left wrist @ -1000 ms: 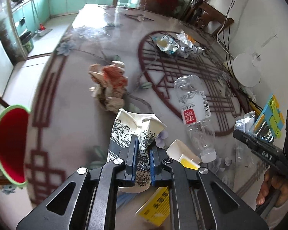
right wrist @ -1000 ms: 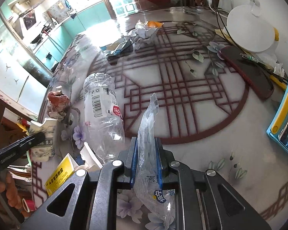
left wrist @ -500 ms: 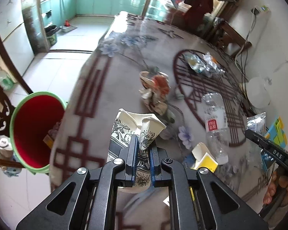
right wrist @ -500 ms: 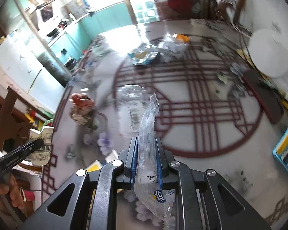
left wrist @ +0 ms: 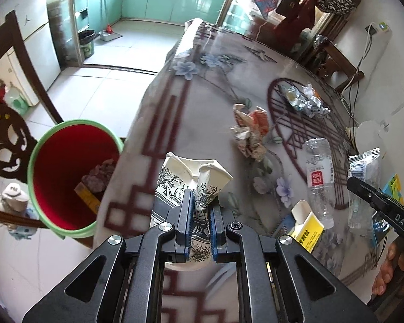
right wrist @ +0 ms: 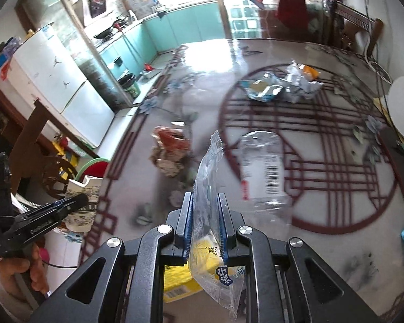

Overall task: Collect trash
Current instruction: 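Carry the paper cup with the left gripper over the red bucket while the right carries the plastic bag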

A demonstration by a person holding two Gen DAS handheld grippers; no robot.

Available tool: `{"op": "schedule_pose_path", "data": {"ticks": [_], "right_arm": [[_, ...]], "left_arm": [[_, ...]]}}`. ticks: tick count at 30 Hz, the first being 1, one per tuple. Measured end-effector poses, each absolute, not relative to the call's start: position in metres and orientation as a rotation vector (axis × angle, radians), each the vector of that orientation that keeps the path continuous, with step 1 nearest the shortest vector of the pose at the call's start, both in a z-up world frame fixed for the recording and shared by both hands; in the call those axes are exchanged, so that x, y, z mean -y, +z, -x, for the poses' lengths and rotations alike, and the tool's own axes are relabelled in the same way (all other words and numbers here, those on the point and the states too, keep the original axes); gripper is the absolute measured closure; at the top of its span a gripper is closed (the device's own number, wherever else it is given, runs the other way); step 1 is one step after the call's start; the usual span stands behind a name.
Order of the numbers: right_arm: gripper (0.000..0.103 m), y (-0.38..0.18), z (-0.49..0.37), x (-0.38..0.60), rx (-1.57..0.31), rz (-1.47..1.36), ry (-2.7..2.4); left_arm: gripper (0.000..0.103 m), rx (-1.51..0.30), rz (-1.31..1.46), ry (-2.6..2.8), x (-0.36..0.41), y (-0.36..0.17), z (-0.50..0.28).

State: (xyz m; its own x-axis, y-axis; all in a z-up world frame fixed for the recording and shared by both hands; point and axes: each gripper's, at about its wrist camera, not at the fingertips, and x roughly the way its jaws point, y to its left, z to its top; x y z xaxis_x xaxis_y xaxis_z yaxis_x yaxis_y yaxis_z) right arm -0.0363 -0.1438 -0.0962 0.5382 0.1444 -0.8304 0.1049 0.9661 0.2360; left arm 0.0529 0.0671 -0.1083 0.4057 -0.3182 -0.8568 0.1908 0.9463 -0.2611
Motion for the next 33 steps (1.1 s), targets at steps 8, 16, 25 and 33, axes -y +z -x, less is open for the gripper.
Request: {"op": "schedule_pose_path", "data": {"ticks": [8,16,25,33], "right_arm": [[0.089,-0.089,0.032,0.105,-1.009,-0.231,0.052],[0.089,-0.09,0.017,0.064,-1.02,-0.206,0.086],[0.089,-0.089,-0.016,-0.003,-1.01,-0.158,0.158],[0.089,-0.089,-0.044,-0.061,-1.011,-0.111,0.231]], "left_arm": [[0.093,-1.11,0.158,-0.292,-0.1,-0.113,-0.059],[0.093,-1.126,0.172,-0.256,-0.136,-0.124,-0.068],[0.093,-1.129,0.191,-0.199,-0.191,-0.131,-0.078],[0.093,-1.144,0.205,-0.143,-0.232,-0.148,-0.095]]}}
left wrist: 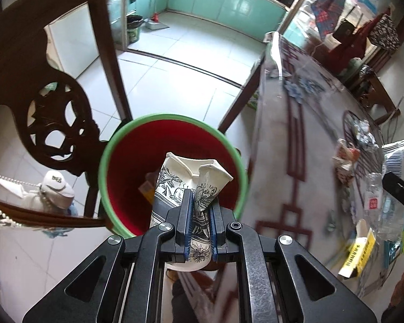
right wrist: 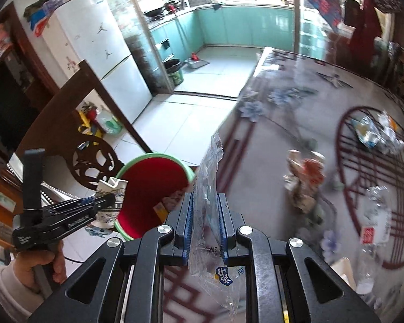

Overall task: Collect trash
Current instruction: 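Carry the paper cup with the left gripper over the red bucket while the right carries the plastic bag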

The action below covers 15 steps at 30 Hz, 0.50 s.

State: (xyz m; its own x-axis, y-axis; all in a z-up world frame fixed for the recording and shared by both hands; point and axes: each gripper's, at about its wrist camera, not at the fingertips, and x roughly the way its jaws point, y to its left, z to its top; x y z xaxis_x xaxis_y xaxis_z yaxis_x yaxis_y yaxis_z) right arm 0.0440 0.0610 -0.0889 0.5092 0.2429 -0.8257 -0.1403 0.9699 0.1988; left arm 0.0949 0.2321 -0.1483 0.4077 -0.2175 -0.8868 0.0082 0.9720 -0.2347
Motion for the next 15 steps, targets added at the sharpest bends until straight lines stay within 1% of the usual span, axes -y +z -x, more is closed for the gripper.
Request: {"op": "schedule_pose_path", "data": {"ticks": [10,15], "right_arm": [[0.089,-0.105,-0.073,-0.118,-1.044,-0.073,0.308],[0.089,-0.109,-0.083,-0.133,-1.055,-0.056,0.327]], "left_arm": [[0.093,-1.2,0.203,-0.131,-0.253,-0.171,-0.112],[0.093,-1.204,0.201,-0.134,-0.258,-0.173,-0.117]]}}
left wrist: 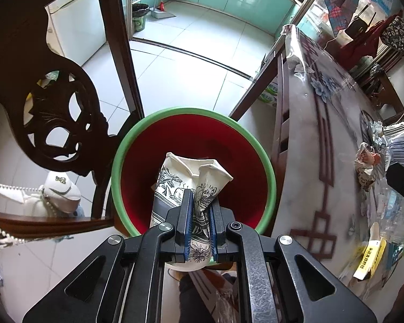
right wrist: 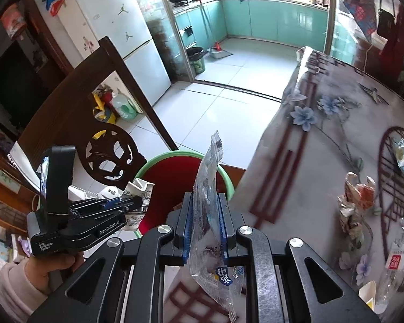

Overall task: Collect trash
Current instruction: 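Carry the paper cup with the left gripper over the red bucket while the right carries the plastic bag, then open both grippers to drop the paper cup and plastic bag into the bucket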

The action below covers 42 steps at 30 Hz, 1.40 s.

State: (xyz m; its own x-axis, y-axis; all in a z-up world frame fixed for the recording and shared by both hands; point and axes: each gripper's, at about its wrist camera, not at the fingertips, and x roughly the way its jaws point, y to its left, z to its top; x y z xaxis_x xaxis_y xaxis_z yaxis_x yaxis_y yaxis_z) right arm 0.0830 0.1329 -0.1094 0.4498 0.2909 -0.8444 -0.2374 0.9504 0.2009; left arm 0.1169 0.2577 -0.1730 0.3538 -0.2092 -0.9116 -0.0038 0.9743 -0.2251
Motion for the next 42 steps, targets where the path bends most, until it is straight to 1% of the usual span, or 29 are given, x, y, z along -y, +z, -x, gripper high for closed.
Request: {"op": "schedule_pose_path", "data": {"ticks": [9,11,12,13,15,16,32,36,42], "right_arm": [[0.089,-0.116,-0.097,-0.141,-1.067,-0.055,0.356],[0.086,-0.117,-0.101,-0.143,-1.081,-0.056,0.374],[0.081,-0.118,-0.102,-0.145,-1.085,-0.052,0.373],[0.078,-0.117,-0.102,-0.145,-1.081,-0.052,0.371],[0.071,-0.116,-0.102,-0.145,-1.072,-0.061,0.377],[0.068,-0.116,-0.102,-0.145,-1.07,-0.067,0.38],[0.067,-0.101,-0.085,-0.117,-1.045,-0.101,0.346],[0.067,-0.098,-0.067,-0.09,-1.045,-0.129,0.312],[0.066,-0.106,-0.031,-0.016,-1.086,-0.149,0.152]], "left_arm": [[0.093,-1.186,0.209,-0.135,-0.262,-0.169,-0.128],[0.087,-1.183,0.216,-0.128,-0.264,-0.169,-0.13],[0.078,-1.18,0.222,-0.128,-0.266,-0.169,-0.13],[0.069,-1.176,0.226,-0.126,-0.267,-0.169,-0.131],[0.06,-1.167,0.229,-0.12,-0.268,-0.167,-0.131],[0.059,-1.163,0.228,-0.117,-0.268,-0.166,-0.131],[0.058,-1.156,0.202,-0.132,-0.251,-0.159,-0.125],[0.058,-1.164,0.182,-0.151,-0.241,-0.16,-0.119],[0.057,-1.168,0.166,-0.167,-0.225,-0.158,-0.112]]}}
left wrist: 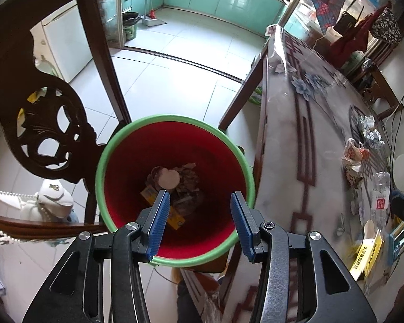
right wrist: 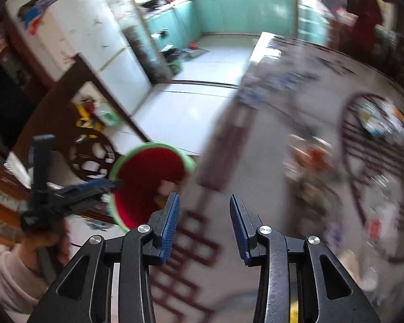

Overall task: Collect trash
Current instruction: 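Open both grippers to drop the paper cup and plastic bag into the bucket, then grasp the crumpled brown paper with the left gripper while the right grasps the clear plastic bottle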

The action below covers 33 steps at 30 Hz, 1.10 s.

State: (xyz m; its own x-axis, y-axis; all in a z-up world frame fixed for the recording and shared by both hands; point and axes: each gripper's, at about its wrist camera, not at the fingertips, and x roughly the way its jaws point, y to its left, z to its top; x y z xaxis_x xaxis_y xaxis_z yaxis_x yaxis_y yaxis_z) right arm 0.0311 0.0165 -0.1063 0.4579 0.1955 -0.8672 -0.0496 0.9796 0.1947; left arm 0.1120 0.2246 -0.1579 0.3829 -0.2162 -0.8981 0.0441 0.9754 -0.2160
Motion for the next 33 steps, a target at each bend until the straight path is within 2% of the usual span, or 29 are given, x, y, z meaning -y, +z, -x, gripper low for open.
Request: {"op": "schedule_pose_path", "data": {"ticks": [8,11,14,18,21,28,30,31,33], "right_arm": [[0.066,-0.087,0.014,0.133,-1.049,-0.206,-0.147],[0.06,-0.077,0.023,0.174,-1.016,-0.227,-0.187],[0.058,-0.075,0.026,0.207,-0.998,-0.252,-0.185],[0.058,-0.083,0.027,0.234,-1.011,-0.268,-0.136],[0.058,-0.087,0.03,0.253,-1.01,-0.268,-0.122],[0.058,-0.081,0.031,0.302,-0.976,-0.291,-0.117],[0.056,-0.083,0.028,0.309,-0.977,-0.297,-0.111],[0.056,-0.086,0.026,0.313,-0.981,-0.309,-0.101],[0.056,-0.092,0.021,0.316,-0.989,-0.342,-0.078]], "left_arm": [[0.056,-1.172,0.106,-0.223,-0.174,-0.15,-0.103],[0.054,-1.171,0.115,-0.251,-0.142,-0.144,-0.099],[0.05,-1.169,0.134,-0.299,-0.098,-0.139,-0.1],[0.037,-1.142,0.089,-0.374,-0.024,-0.135,-0.107],[0.036,-1.143,0.061,-0.399,0.026,-0.139,-0.12],[0.036,-1.198,-0.012,-0.352,0.082,-0.167,-0.149],[0.042,-1.243,-0.006,-0.333,0.082,-0.177,-0.152],[0.05,-1.214,-0.013,-0.325,0.081,-0.175,-0.151],[0.056,-1.213,-0.031,-0.324,0.08,-0.174,-0.149]]}}
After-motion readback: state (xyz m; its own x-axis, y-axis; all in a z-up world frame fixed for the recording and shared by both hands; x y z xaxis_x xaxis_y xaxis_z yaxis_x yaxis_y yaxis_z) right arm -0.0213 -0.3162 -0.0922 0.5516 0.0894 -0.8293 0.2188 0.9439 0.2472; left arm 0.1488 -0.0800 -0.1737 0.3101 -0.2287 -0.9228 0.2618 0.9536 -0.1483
